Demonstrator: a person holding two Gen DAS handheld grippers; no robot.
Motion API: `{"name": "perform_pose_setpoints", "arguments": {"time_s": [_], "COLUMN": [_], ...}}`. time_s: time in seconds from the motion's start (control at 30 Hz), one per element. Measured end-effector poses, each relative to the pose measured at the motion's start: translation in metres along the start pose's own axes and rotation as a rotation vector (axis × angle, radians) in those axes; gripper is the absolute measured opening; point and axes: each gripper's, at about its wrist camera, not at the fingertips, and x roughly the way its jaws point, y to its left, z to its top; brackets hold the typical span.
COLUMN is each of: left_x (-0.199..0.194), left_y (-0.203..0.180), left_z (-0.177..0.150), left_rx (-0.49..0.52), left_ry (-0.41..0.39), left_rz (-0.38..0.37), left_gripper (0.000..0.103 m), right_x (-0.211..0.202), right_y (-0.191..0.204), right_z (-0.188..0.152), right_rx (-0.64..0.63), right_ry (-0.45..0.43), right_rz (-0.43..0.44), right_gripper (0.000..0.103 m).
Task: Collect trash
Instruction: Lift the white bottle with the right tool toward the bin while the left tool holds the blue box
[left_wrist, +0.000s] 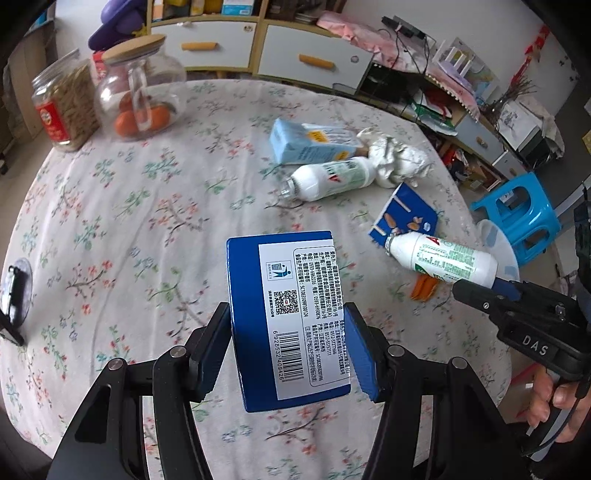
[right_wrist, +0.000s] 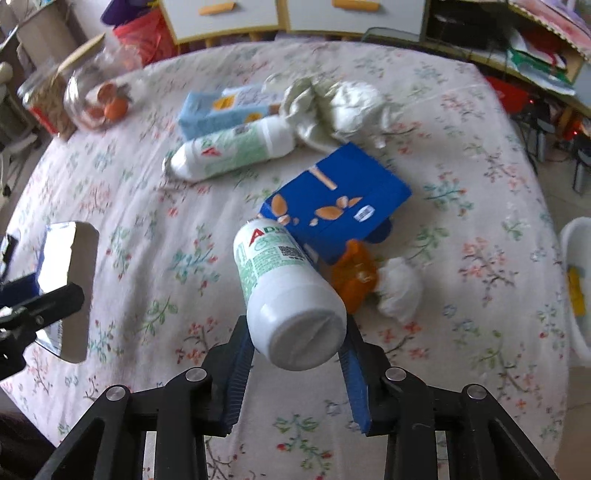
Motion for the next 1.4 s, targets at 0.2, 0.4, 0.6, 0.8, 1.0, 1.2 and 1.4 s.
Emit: {"name": "perform_pose_setpoints", "arguments": {"time_s": [0.2, 0.4, 0.6, 0.8, 1.0, 1.2, 1.4], "left_x": [0.002, 0.008, 0.012, 0.015, 0.026, 0.032, 0.035], "left_y": [-0.022, -0.045, -0.066, -0.089, -0.104, -0.104, -0.094], "left_z": [0.011, 0.018, 0.025, 0.031, 0.031, 0.031, 0.037], "left_rx": [0.017, 0.029, 0.042, 0.054, 0.069, 0.063, 0.043], "left_ry": [-0.012, -0.008, -0.011, -0.015, 0.002, 0.017, 0.016], "left_rz": [-0.014, -0.031, -0.053, -0.077, -0.077, -0.071, -0.059], "left_gripper": [0.062, 0.062, 0.062, 0.062, 0.062, 0.062, 0.062], "right_x": [-0.023, -0.032, -0.045, -0.061, -0.051, -0.014, 0.014], "right_y": [-0.030, -0.061, -0.088, -0.112, -0.133, -0.157, -0.148], "right_z": [0.006, 0.007, 0.007, 0.006, 0.000, 0.001, 0.017], "right_rx": [0.069, 0.159, 0.236, 0.306, 0.353, 0.486, 0.516], "right_ry": [-0.042, -0.047, -0.065, -0.097, -0.064, 0.013, 0.032], "right_rz": [0.019, 0.058, 0.120, 0.162, 0.138, 0.136, 0.175], "right_gripper": [0.037, 0.037, 0.037, 0.000, 0.008, 0.050, 0.050]}}
